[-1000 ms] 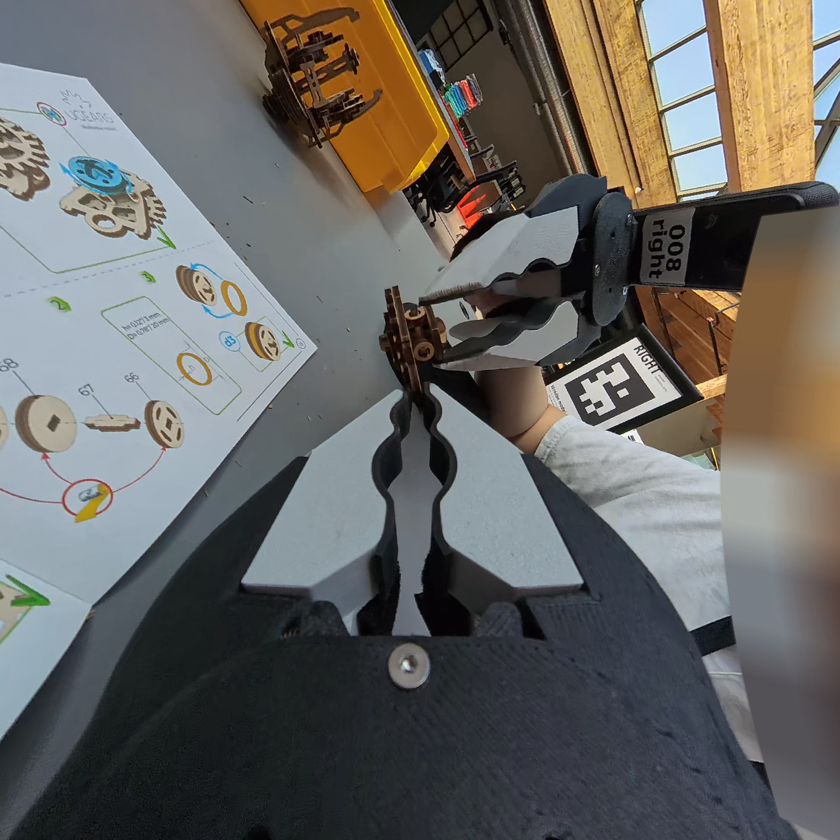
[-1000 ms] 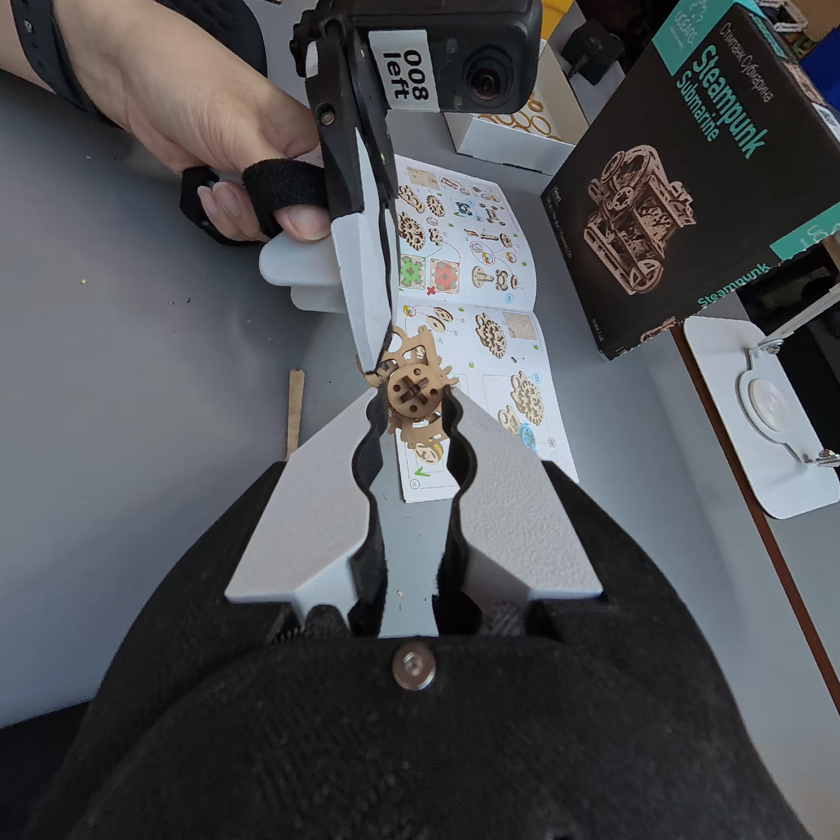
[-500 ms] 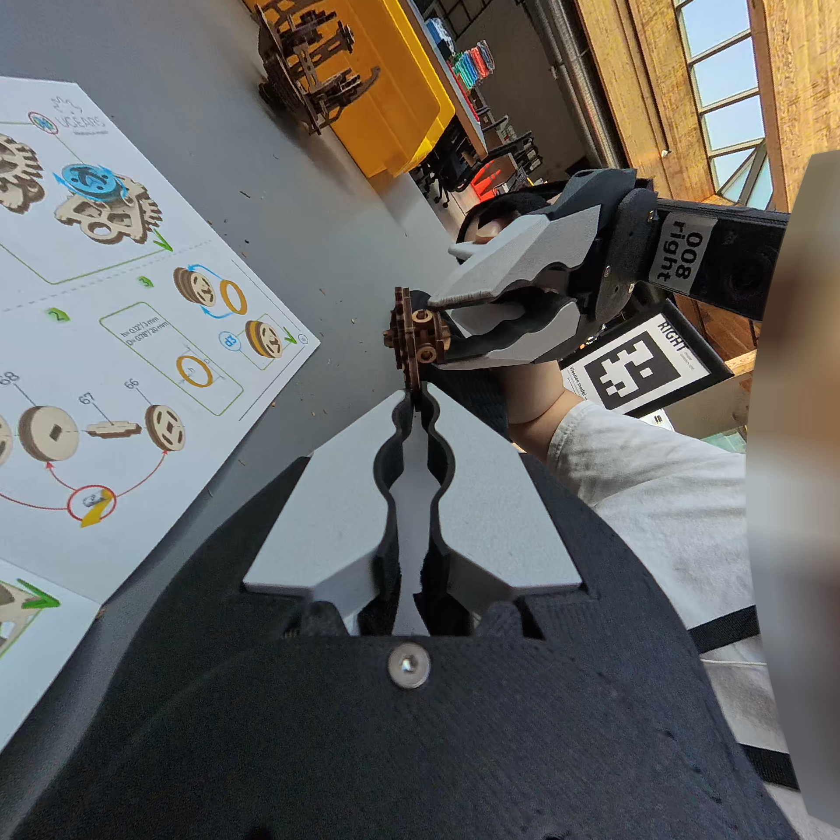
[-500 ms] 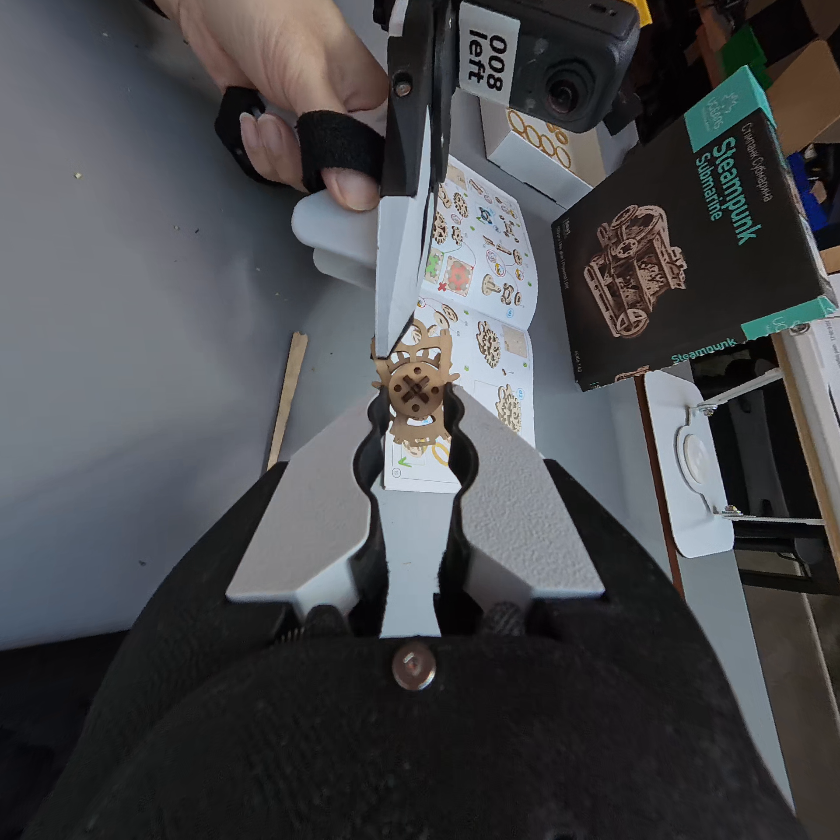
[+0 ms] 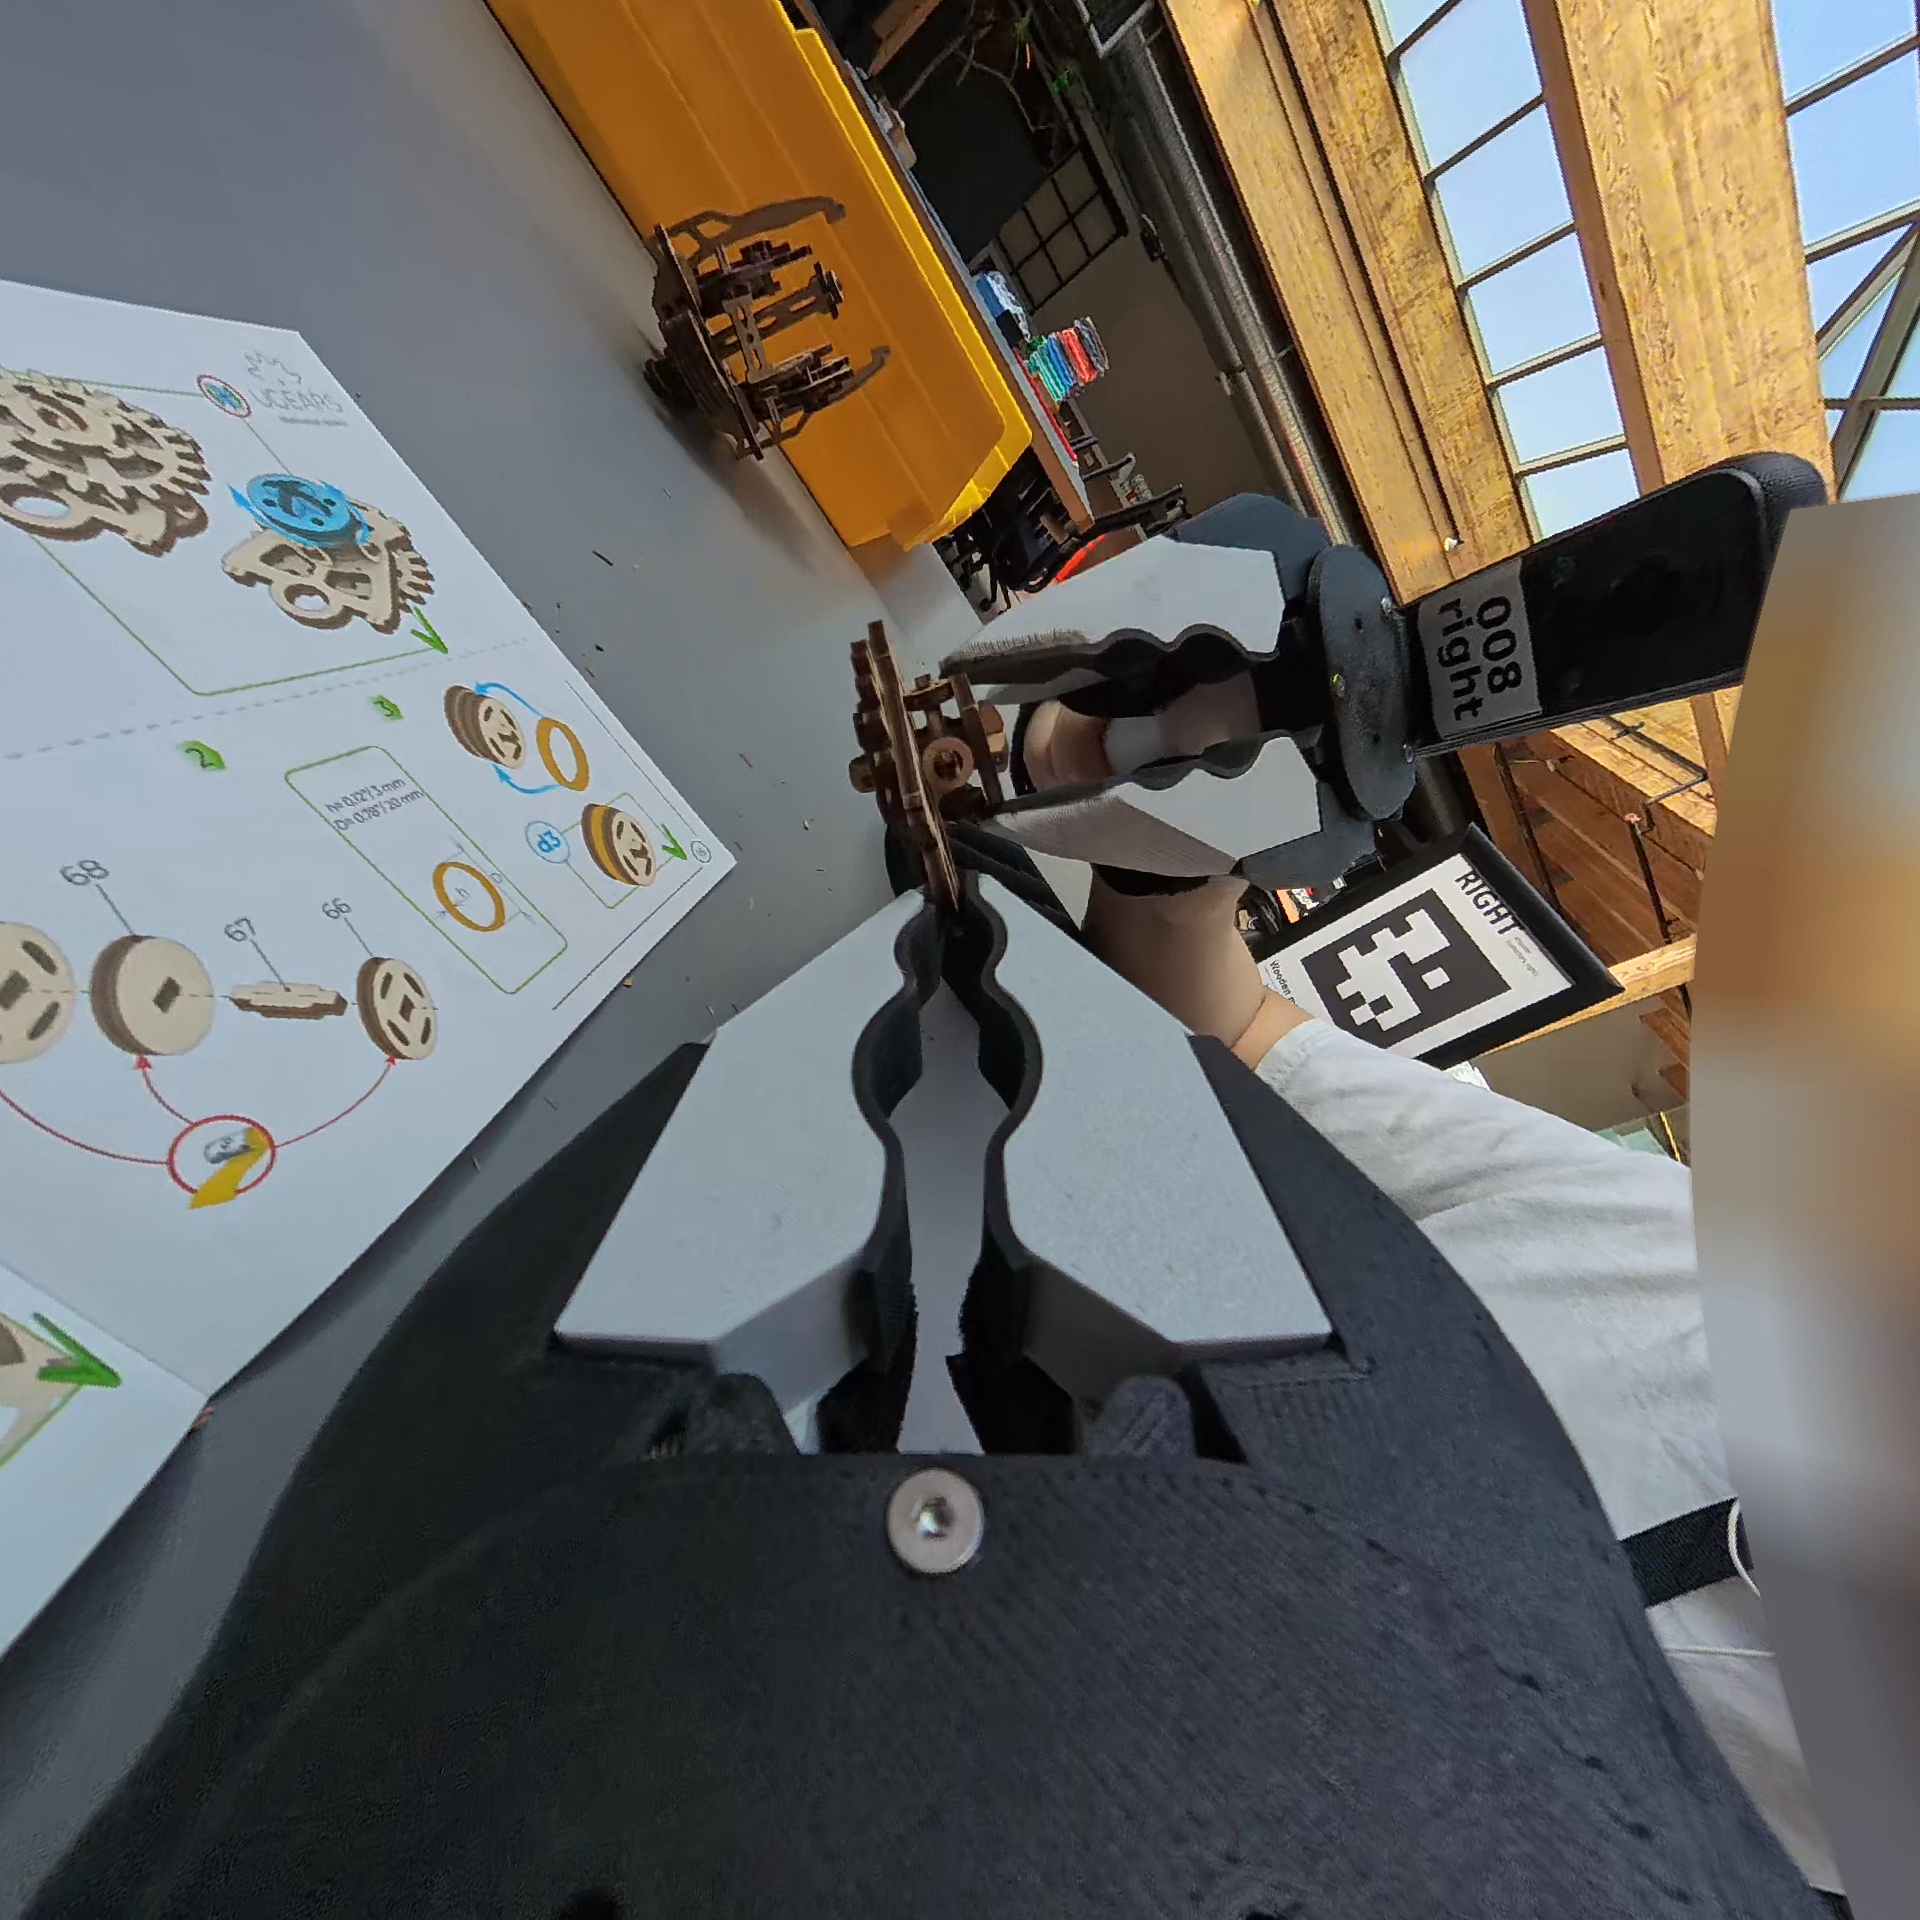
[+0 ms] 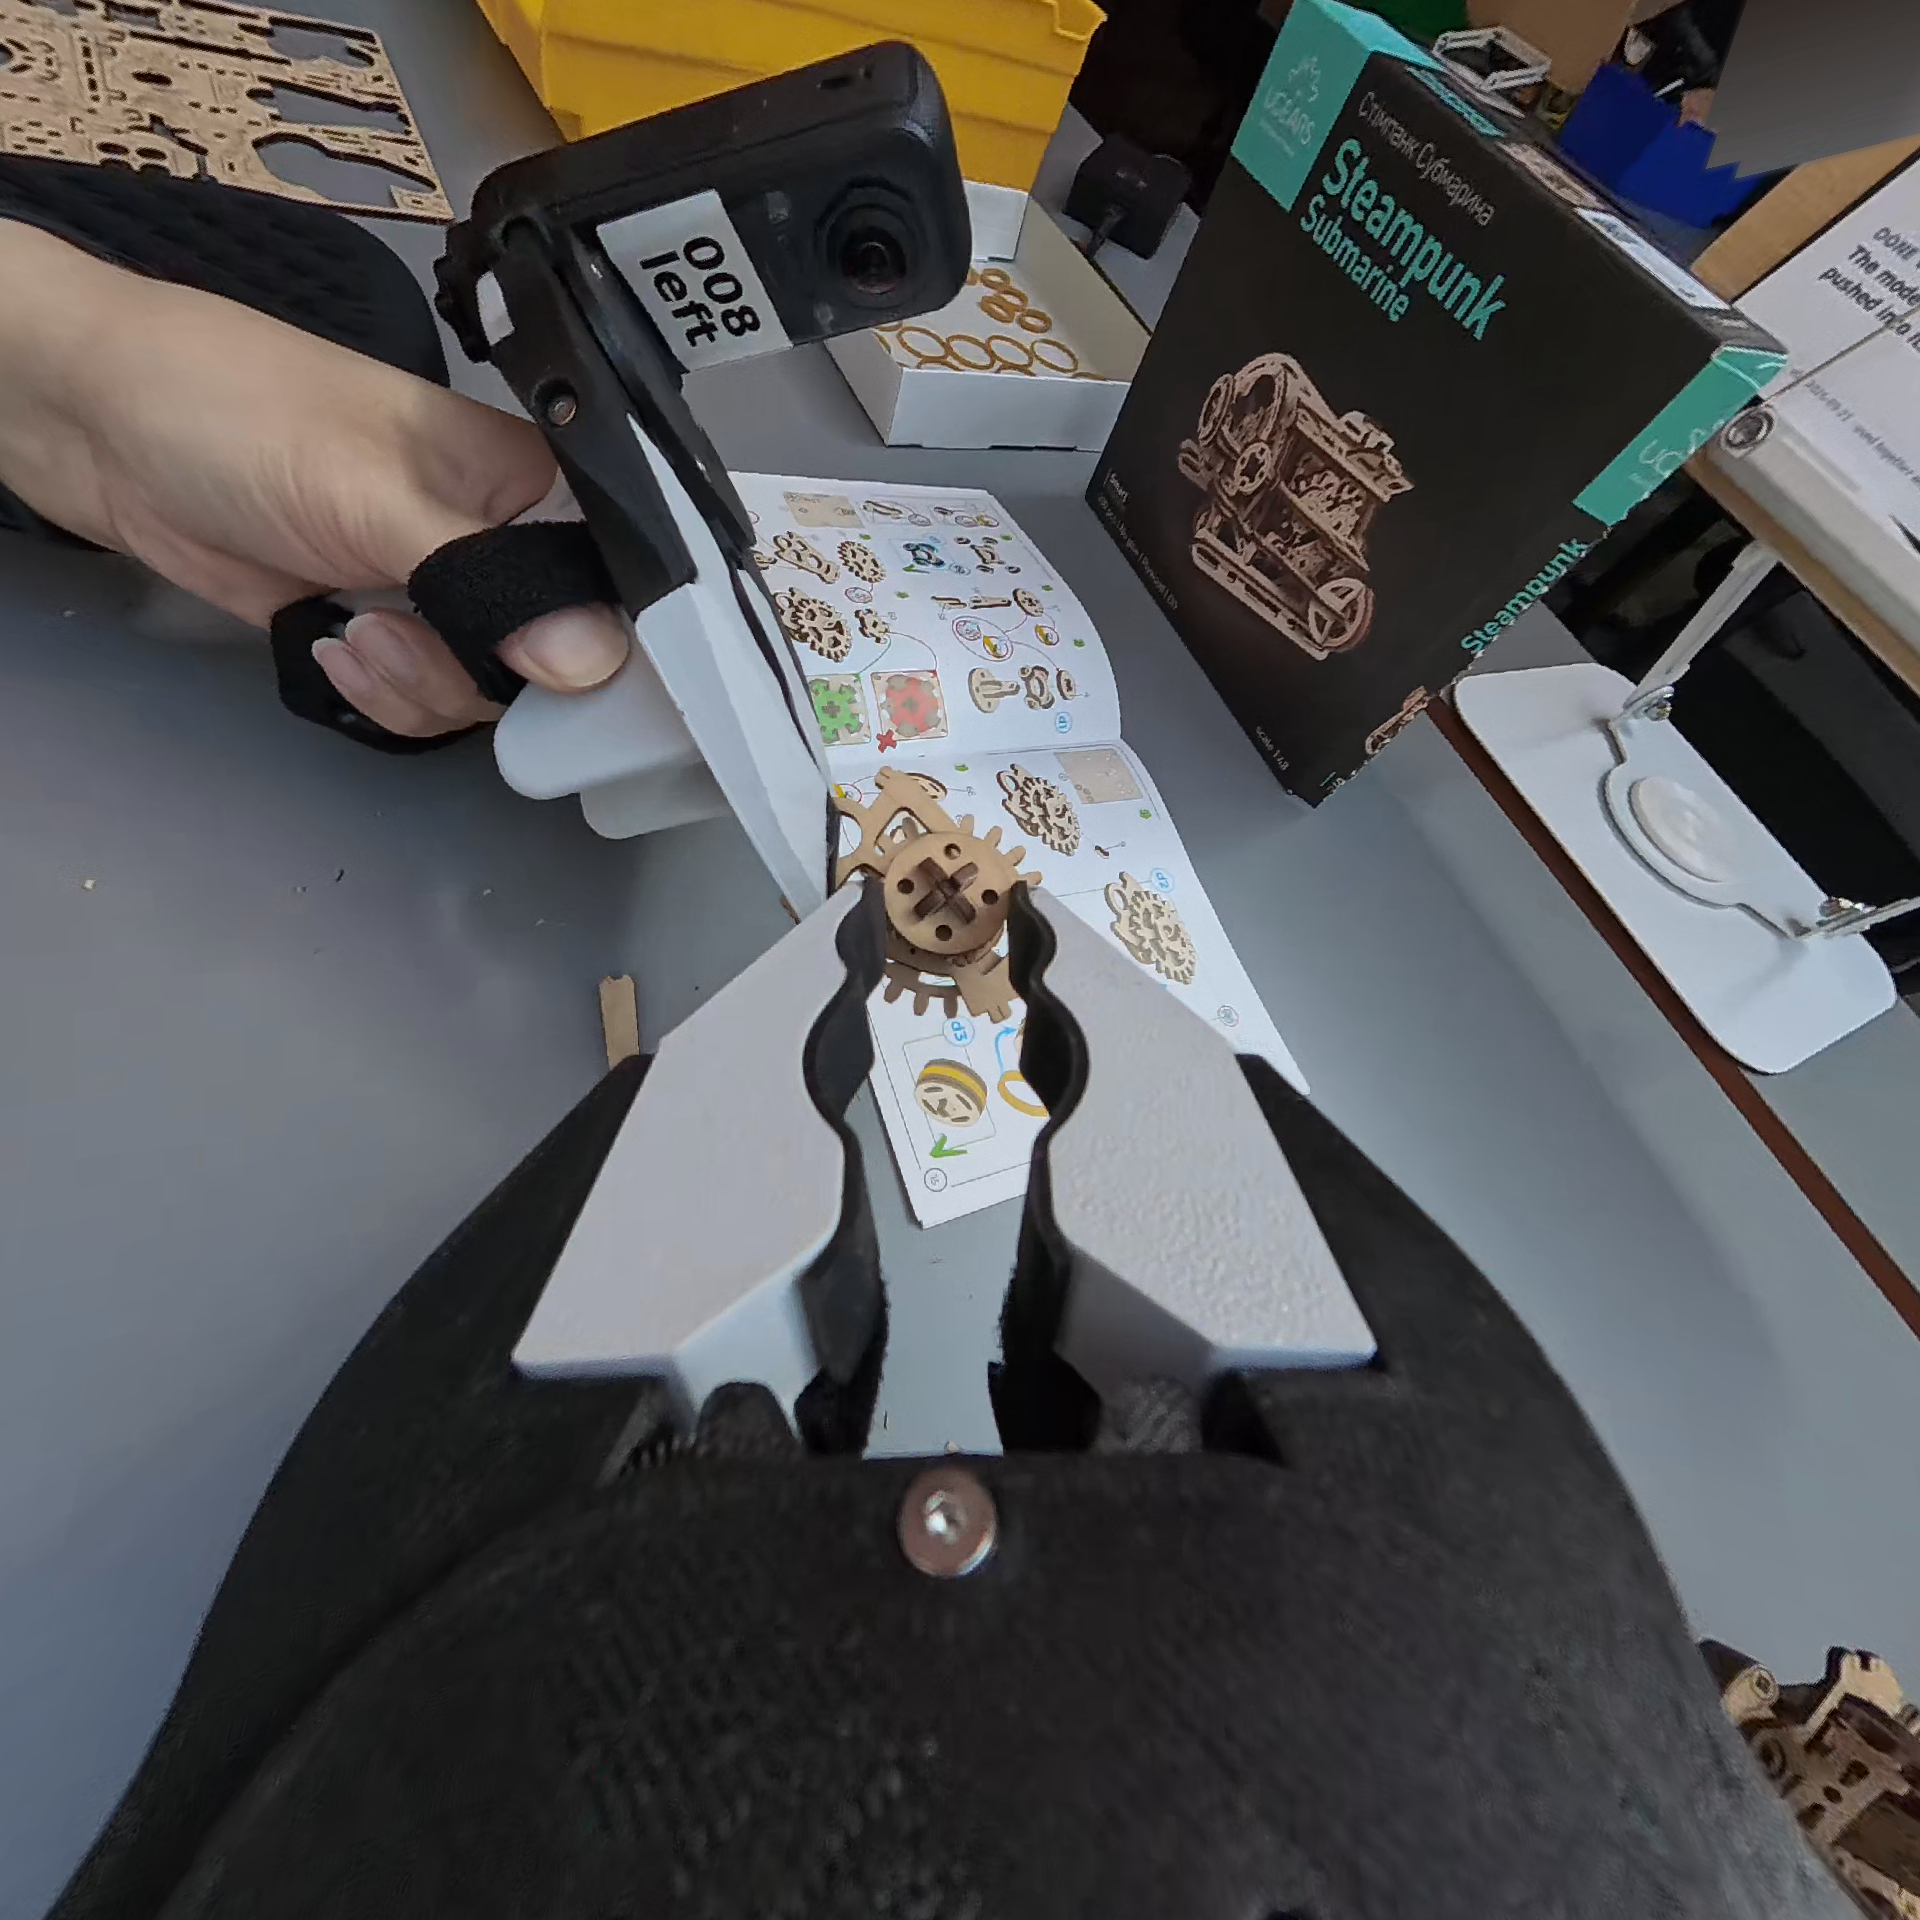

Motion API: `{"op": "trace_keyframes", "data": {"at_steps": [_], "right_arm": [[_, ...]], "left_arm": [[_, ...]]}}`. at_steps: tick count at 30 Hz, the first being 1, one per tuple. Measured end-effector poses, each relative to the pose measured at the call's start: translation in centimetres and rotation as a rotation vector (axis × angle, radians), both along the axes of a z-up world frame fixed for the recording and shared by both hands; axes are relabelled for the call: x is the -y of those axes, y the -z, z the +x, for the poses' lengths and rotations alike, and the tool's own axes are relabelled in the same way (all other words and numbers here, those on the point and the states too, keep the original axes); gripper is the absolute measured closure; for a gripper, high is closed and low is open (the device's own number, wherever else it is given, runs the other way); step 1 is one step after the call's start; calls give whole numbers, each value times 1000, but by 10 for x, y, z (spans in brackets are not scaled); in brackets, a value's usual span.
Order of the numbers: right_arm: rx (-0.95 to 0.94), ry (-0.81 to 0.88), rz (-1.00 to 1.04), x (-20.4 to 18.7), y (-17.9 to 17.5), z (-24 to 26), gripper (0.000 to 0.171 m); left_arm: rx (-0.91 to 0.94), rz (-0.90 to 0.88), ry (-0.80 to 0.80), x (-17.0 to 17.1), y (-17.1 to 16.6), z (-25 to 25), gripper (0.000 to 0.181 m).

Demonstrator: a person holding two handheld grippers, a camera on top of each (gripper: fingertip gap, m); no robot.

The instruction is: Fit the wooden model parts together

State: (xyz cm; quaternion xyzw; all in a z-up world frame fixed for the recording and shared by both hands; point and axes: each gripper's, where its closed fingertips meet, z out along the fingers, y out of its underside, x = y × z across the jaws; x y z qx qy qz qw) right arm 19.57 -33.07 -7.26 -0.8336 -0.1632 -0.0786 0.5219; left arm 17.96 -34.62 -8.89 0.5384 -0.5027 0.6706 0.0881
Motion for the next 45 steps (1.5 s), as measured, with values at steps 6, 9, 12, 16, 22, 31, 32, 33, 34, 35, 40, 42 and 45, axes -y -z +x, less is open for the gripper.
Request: {"op": "trace_keyframes", "data": {"at_steps": [6,9,12,16,22,31,32,33,34,35,40,42,45], "right_arm": [[81,2,-11,-1,2,-3,148],[162,-77,-33,4,2,-7,148],[200,-155,-53,11,2,-11,148],[340,-291,-90,23,9,-20,148],[454,-464,-138,39,25,-34,148],[287,-196,-75,11,11,-14,148],[246,-150,-53,7,7,-13,148],[202,-109,-37,5,3,-12,148],[149,-68,-28,3,0,-10,148],[82,-23,-16,1,-3,-8,148],[-78,120,58,-4,-9,2,148],[-75,139,82,-5,-10,5,148],[-40,101,77,-6,-9,3,148]], "left_arm": [[-20,10,16,1,4,-1,181],[-22,23,55,5,4,-4,181],[-20,49,95,8,4,-9,181],[-42,122,181,16,12,-18,181],[-114,136,298,31,26,-30,181],[-55,78,124,4,10,-12,181],[-46,61,111,3,7,-11,181],[-37,48,101,3,4,-10,181],[-27,36,90,3,1,-8,181],[-16,24,76,3,-2,-7,181],[12,-4,-9,2,-8,3,180],[14,-6,-37,1,-8,6,181],[-9,-35,-15,1,-7,4,181]]}}
